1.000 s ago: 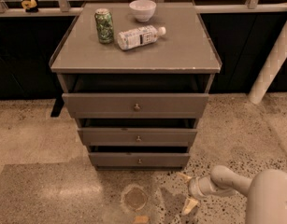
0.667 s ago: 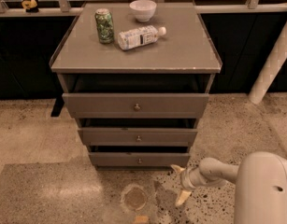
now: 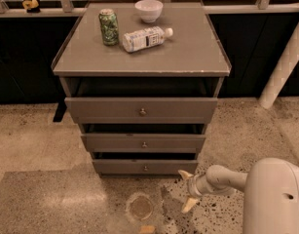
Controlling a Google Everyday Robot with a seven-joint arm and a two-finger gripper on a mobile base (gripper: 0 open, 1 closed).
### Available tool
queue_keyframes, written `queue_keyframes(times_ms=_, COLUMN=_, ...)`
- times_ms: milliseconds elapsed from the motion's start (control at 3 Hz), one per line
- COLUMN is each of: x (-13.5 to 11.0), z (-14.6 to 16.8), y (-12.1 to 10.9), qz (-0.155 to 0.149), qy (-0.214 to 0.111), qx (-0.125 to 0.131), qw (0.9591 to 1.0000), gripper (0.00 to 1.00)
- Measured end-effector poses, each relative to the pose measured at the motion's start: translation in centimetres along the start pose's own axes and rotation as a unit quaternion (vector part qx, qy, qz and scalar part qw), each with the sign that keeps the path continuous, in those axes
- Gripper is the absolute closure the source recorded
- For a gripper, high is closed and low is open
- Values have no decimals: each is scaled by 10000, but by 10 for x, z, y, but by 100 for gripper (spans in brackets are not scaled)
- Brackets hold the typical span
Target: Open bottom drawer
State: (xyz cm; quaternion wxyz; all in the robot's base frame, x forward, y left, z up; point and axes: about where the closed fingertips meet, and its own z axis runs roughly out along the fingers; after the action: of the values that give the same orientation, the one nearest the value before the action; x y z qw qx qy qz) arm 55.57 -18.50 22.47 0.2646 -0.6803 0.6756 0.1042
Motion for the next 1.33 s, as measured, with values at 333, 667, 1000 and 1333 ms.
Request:
queue_keyframes(times_ms=333, x=7, z=0, y=-9, qz=35, qy=21, qx=76, qw=10000, gripper=0)
queue_keyframes(times_ms=667, x=12, z=-1, y=-38, qz=-42, qy=83, qx=271, qw=9996, gripper=0)
queue_keyframes(times_ms=1000, x=17, z=-5, y=-82, qz=-61, qy=209, qx=477, qw=9986, gripper=0)
queue_keyframes(times_ms=1333, x=17, z=-5, y=-82, qz=-61, qy=209, qx=477, qw=9986, gripper=0)
